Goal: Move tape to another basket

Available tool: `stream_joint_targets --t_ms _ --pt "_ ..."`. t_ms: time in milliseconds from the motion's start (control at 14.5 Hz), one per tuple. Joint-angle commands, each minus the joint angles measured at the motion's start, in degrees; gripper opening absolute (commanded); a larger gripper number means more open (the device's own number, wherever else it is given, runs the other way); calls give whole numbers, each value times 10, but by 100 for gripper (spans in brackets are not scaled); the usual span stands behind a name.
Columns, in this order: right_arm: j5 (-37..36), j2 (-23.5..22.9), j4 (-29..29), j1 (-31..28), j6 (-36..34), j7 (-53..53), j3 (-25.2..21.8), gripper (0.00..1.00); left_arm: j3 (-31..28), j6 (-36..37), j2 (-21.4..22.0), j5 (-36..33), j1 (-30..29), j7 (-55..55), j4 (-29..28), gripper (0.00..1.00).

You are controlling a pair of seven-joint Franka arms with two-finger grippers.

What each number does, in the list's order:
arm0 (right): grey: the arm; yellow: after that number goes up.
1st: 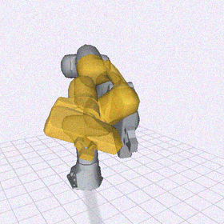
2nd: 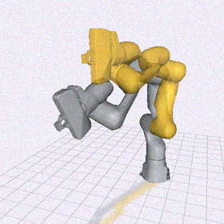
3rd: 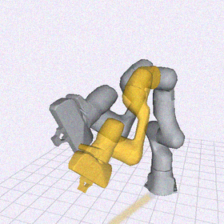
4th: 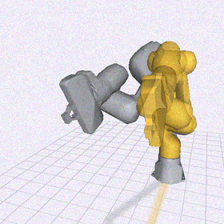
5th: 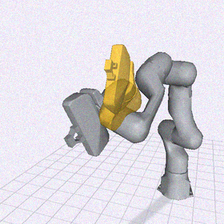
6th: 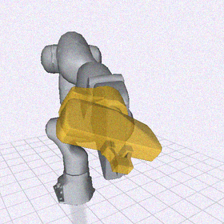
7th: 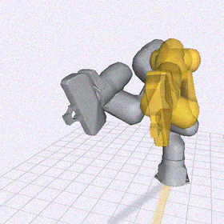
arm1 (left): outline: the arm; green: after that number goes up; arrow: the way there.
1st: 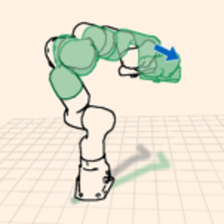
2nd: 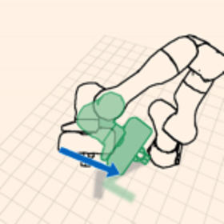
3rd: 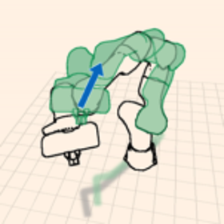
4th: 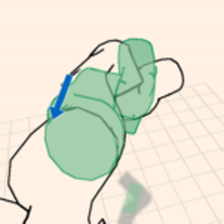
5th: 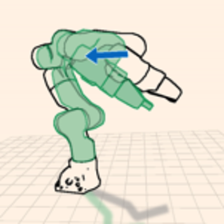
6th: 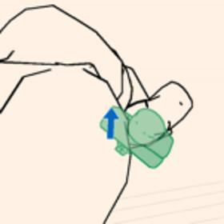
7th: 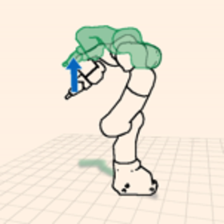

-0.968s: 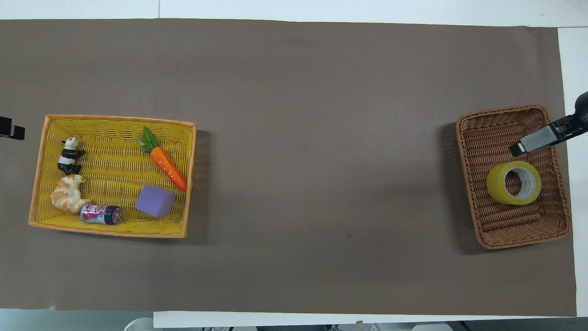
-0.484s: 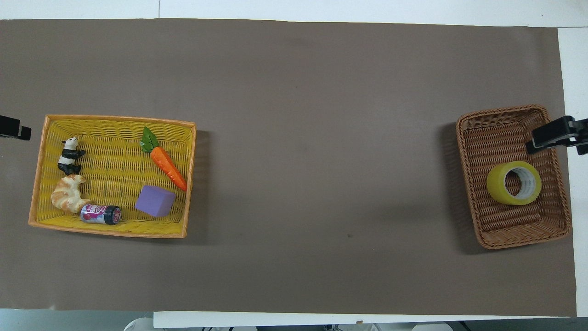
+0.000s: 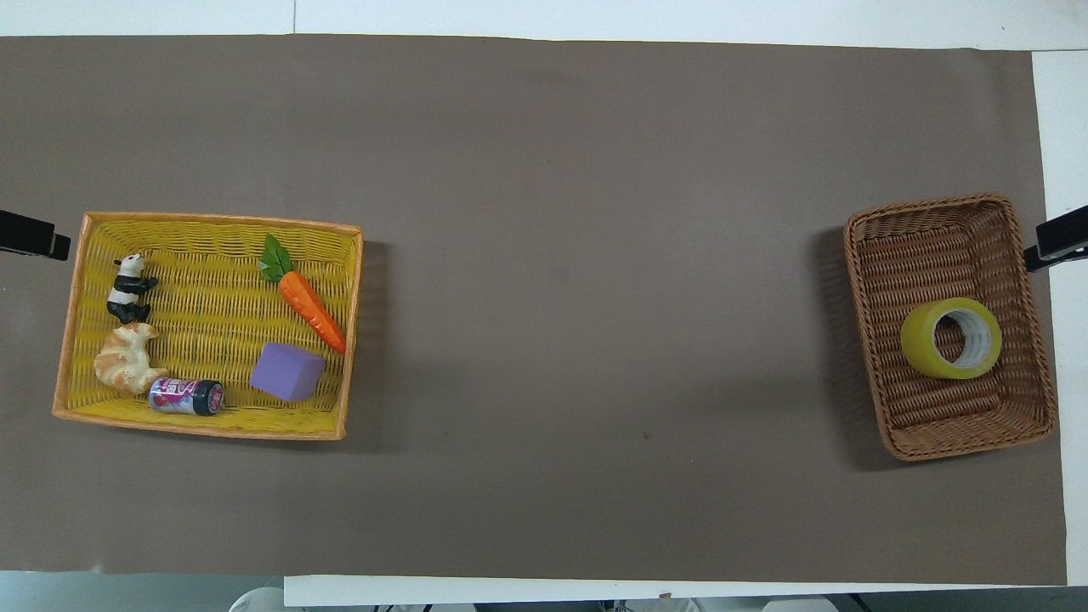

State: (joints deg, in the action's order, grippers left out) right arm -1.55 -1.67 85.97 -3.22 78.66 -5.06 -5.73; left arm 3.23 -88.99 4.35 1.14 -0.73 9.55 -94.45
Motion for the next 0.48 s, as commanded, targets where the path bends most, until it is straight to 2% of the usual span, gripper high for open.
stream_joint_targets --t_ms 0,415 --pt "-5 5 -3 -1 -12 4 -2 99 -8 29 -5 -18 21 1 15 99" --pt "-5 14 4 8 -7 5 -10 99 -8 31 7 -35 33 3 -9 99"
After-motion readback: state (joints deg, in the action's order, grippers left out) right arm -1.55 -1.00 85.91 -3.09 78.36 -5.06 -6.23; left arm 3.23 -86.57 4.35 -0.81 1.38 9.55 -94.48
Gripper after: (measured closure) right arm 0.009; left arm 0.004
